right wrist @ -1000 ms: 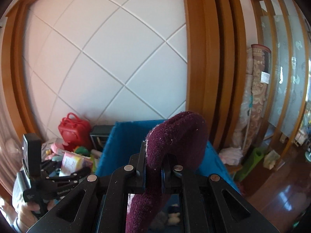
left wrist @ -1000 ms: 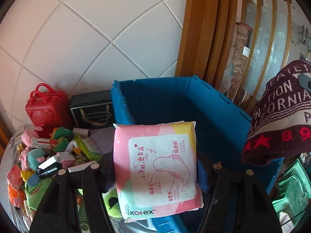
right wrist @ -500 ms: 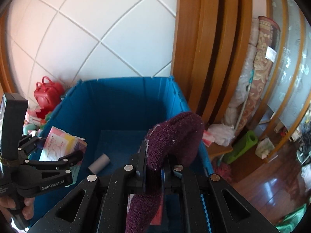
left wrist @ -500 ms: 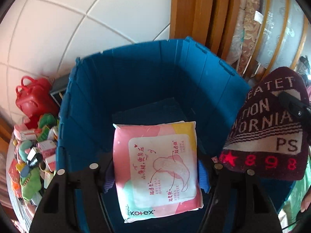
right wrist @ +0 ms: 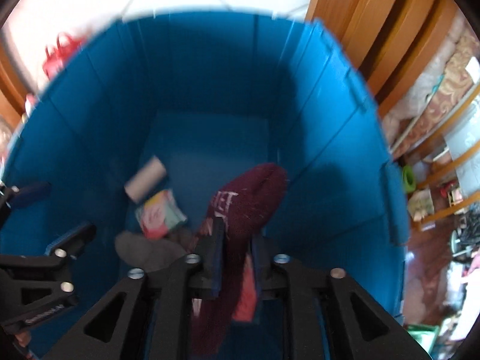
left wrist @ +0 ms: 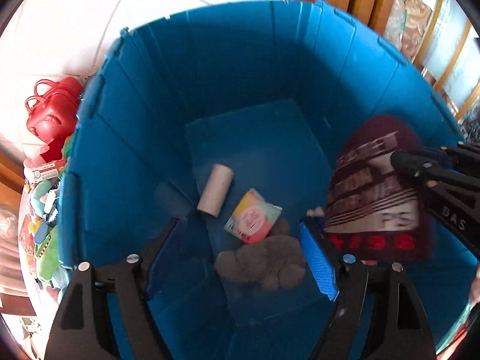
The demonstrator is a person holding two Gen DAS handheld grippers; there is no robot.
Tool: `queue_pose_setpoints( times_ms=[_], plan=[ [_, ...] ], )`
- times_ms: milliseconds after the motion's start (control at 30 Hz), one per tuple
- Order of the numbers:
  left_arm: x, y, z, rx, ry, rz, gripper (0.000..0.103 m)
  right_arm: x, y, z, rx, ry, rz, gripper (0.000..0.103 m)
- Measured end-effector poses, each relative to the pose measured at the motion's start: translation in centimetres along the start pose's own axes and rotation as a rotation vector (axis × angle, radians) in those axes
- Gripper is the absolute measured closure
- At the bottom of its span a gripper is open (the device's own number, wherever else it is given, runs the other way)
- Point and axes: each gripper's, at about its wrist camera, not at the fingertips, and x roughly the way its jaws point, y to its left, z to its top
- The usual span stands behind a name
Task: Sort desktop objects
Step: 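Open both tools over the crate to drop the Kotex pack and hat, then move both tools back from the crate to the pile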
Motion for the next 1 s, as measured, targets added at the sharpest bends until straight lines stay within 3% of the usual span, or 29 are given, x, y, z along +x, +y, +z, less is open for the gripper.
queue_pose_setpoints(
  times_ms=[33,100,167,467,733,1000],
  plan=[
    [0.2,0.0,-0.2,0.008,0.005,0.000,0.025,0.4,-0.1,-0.2,-0.004,0.021,-0.005,0.066],
    [0.2,-0.1,-0.5,0.014,0.009,-0.013,0.025,0.9,-0.1,-0.8,-0.022,0.048,-0.024,0.018],
    [0.1,0.0,-0.7,0.011,0.011,-0.020,0.025,0.9,-0.2,-1.5,-0.037,0.054,-0.041,0.004],
    [-2.3,0.1,-1.7,0.015,-0.042,-0.059,0.025,-1.1,-0.4,-4.3,-0.056,0.059,-0.041,0.000],
    [-5.2,-0.1,-3.5,0.026,-0.104,-0.112,0.025,-3.4,1.0,-6.7,-0.072,0.008,-0.029,0.000],
    [-10.1,1.3,-7.9,0.019,-0.292,-0.107,0.024,-7.2,1.8,-10.3,0.006,-0.153,0.059,0.000]
  ],
)
